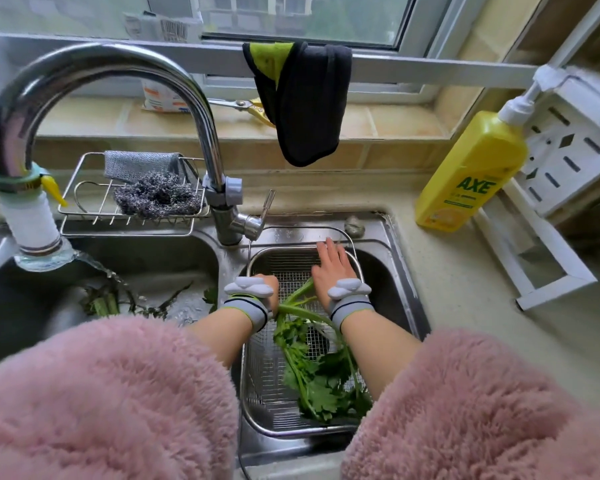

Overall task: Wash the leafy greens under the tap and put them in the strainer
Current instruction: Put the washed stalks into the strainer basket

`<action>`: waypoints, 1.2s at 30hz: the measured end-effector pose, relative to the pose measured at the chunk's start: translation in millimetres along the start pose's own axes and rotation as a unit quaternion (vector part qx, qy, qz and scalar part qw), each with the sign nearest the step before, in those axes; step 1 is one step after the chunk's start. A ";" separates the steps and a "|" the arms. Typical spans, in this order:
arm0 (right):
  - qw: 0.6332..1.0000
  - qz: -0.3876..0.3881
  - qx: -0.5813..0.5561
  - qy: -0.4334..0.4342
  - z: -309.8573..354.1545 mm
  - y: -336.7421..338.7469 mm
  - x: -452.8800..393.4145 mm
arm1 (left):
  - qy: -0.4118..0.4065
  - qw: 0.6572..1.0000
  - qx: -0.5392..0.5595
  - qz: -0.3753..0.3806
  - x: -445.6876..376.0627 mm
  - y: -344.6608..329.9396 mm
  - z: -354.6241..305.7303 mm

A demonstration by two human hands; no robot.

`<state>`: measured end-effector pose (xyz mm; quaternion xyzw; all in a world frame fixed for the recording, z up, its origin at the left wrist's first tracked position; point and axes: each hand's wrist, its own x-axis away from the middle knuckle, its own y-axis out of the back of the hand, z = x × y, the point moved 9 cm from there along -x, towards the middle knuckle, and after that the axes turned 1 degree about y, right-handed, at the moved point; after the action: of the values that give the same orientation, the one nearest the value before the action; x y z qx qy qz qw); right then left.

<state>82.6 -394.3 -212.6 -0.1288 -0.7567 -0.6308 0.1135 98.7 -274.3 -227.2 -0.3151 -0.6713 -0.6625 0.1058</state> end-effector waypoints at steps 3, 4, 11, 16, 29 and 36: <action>0.998 0.049 -0.029 -0.025 -2.1 -8.4 4.5 | 0.003 1.000 -0.028 0.001 2.9 -2.2 -0.1; 0.997 0.069 -0.038 -0.024 -1.6 -11.5 5.3 | 0.008 0.999 -0.034 0.003 2.4 -4.3 -0.7; 0.982 0.136 -0.129 -0.034 22.5 -15.5 -11.1 | 0.010 0.998 -0.055 0.002 6.2 -0.1 -0.9; 0.980 0.091 -0.178 -0.015 14.1 -7.2 -12.0 | 0.002 0.997 -0.051 0.051 13.2 2.7 -5.2; 0.860 -0.074 -0.500 -0.069 80.4 93.2 4.7 | 0.080 0.943 0.308 -0.099 92.8 47.5 106.2; 0.566 0.149 -0.805 -0.097 220.8 77.9 2.4 | 0.105 0.632 0.761 -0.101 127.0 49.0 214.4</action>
<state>104.6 -163.6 -179.1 -0.3379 0.0877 -0.9369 -0.0187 86.5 -37.2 -137.2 0.0190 -0.9493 0.0482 0.3100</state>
